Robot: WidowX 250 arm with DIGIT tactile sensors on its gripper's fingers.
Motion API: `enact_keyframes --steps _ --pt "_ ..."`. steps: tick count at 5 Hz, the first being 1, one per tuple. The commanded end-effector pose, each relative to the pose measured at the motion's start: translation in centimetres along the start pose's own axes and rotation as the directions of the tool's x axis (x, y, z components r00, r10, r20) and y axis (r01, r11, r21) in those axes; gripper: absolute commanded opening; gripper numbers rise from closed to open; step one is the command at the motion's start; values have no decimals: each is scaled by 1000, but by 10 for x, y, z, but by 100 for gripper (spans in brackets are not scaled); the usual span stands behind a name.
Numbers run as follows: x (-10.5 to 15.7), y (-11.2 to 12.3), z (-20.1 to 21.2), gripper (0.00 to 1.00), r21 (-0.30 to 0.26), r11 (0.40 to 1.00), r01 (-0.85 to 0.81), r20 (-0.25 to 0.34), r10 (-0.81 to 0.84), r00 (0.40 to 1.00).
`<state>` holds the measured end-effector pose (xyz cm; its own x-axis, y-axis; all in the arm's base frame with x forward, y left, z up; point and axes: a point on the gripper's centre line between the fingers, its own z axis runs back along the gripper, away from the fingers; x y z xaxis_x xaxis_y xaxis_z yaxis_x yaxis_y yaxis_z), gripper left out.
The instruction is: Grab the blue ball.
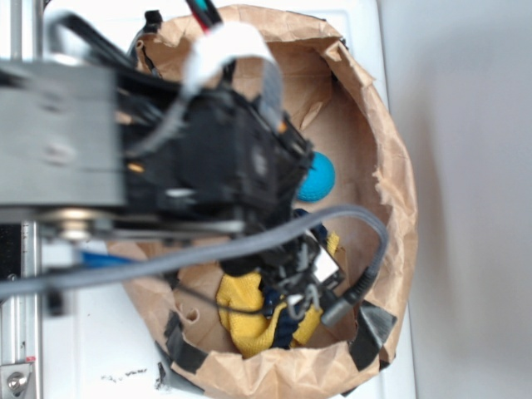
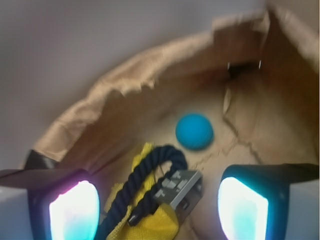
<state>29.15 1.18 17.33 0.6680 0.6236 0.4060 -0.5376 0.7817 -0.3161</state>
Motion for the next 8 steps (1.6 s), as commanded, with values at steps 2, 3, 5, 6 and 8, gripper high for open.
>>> enact_keyframes --steps 2,3,5,6,8 --pt "7 41 5 100 205 964 -169 -47 183 982" --pt "7 41 5 100 205 964 -169 -47 183 982" --pt "7 41 5 100 205 964 -169 -47 183 982" --pt "7 41 5 100 205 964 -169 -47 183 982" --pt "18 56 -60 100 129 991 17 6 -18 1000"
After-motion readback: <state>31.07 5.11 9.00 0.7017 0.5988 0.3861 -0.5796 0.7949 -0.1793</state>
